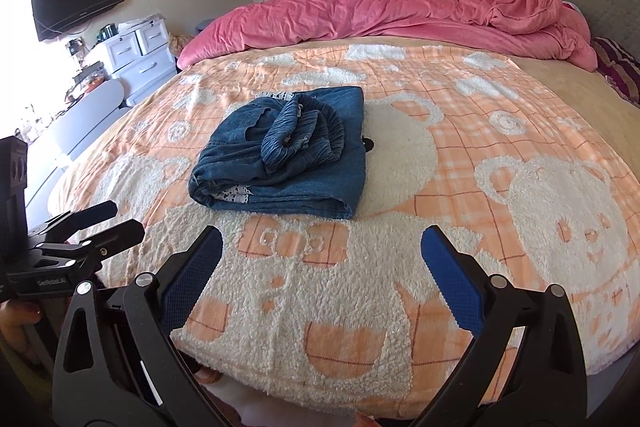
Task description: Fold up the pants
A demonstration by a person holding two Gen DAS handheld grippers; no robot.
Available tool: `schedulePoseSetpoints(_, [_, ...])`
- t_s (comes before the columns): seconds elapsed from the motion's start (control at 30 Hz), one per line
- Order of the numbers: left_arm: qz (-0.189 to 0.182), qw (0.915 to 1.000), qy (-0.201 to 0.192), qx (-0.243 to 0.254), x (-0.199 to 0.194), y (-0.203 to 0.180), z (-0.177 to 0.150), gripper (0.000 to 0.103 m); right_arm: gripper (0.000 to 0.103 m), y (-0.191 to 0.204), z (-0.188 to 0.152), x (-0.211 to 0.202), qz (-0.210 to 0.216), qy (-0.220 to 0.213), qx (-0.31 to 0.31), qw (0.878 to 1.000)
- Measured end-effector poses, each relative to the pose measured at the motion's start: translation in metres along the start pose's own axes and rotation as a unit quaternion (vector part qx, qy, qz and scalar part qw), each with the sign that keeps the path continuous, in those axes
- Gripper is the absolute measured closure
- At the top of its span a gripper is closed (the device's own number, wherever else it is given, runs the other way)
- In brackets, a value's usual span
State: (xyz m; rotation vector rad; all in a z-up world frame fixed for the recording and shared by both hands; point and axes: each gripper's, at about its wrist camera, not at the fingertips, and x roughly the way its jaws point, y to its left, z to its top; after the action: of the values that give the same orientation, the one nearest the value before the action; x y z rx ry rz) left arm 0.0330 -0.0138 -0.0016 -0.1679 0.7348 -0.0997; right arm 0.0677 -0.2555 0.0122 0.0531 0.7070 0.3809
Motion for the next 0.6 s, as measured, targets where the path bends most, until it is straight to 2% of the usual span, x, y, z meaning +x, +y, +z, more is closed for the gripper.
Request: schedulePoseSetpoints(0.6, [-0.004, 1.0000, 0.005, 0.006, -0.003, -0.008, -0.021, 0.004, 0.009, 0.000, -0.016, -0.013, -0.011, -0.012, -0.012, 1.000])
